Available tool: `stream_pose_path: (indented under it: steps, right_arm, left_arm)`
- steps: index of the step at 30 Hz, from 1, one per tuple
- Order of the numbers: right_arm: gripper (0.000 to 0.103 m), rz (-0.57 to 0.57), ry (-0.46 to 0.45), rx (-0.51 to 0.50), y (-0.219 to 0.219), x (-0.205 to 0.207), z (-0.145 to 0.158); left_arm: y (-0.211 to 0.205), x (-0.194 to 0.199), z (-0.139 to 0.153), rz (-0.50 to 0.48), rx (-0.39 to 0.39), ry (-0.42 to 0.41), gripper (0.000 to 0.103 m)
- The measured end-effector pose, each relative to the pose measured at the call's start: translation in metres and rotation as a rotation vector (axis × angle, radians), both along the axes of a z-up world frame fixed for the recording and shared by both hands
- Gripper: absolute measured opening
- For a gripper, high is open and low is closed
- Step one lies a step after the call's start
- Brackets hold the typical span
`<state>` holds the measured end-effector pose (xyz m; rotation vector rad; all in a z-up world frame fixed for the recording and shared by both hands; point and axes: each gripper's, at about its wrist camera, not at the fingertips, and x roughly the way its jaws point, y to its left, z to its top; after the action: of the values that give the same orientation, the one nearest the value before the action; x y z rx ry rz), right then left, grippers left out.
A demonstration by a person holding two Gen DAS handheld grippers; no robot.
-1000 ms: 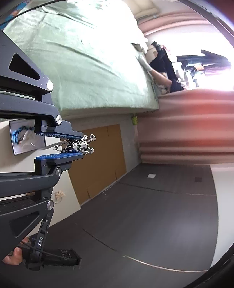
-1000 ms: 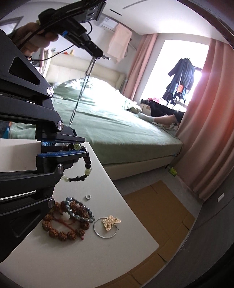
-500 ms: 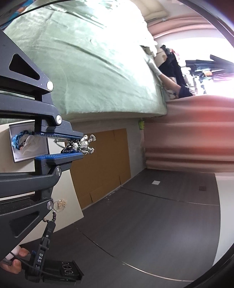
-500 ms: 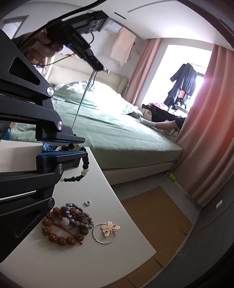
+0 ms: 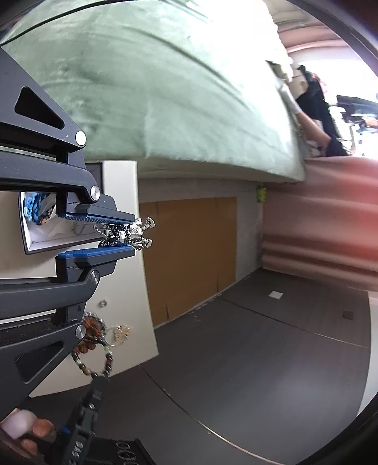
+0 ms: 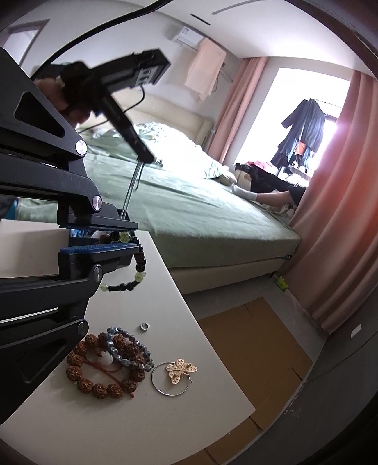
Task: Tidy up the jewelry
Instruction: 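Carry the silver chain into the box and release it with the left tool while the right lifts the bracelet, then lower the dark beaded bracelet into the box and open the right tool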
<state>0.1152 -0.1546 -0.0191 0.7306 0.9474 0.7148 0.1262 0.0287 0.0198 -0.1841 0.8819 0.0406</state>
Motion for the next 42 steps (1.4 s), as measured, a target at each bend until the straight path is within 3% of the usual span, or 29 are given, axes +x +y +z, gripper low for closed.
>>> stream_pose_path:
  steps: [10, 12, 15, 25, 32, 37, 42]
  right_arm:
    - [0.01, 0.007, -0.002, -0.001, 0.006, -0.001, 0.0]
    - [0.01, 0.018, -0.007, 0.003, 0.011, -0.001, 0.001]
    - [0.01, 0.041, -0.012, 0.025, 0.021, -0.002, 0.001]
    - [0.01, 0.17, -0.085, 0.031, 0.079, -0.014, 0.007]
    - [0.01, 0.223, -0.053, -0.003, 0.129, -0.011, -0.01]
    - [0.01, 0.21, -0.037, -0.094, 0.146, -0.009, -0.025]
    - [0.01, 0.154, -0.097, -0.241, 0.151, -0.011, -0.018]
  left_arm:
    - [0.016, 0.003, -0.056, 0.054, -0.103, 0.084, 0.02]
    - [0.025, -0.007, -0.059, 0.088, -0.178, 0.053, 0.037]
    - [0.039, -0.031, -0.056, 0.137, -0.249, -0.047, 0.055]
    - [0.079, -0.052, -0.054, 0.229, -0.302, -0.055, 0.056]
    - [0.11, -0.07, -0.053, 0.288, -0.348, -0.074, 0.056]
    - [0.126, -0.076, -0.055, 0.321, -0.386, -0.074, 0.056]
    - [0.136, -0.08, -0.055, 0.335, -0.409, -0.079, 0.056]
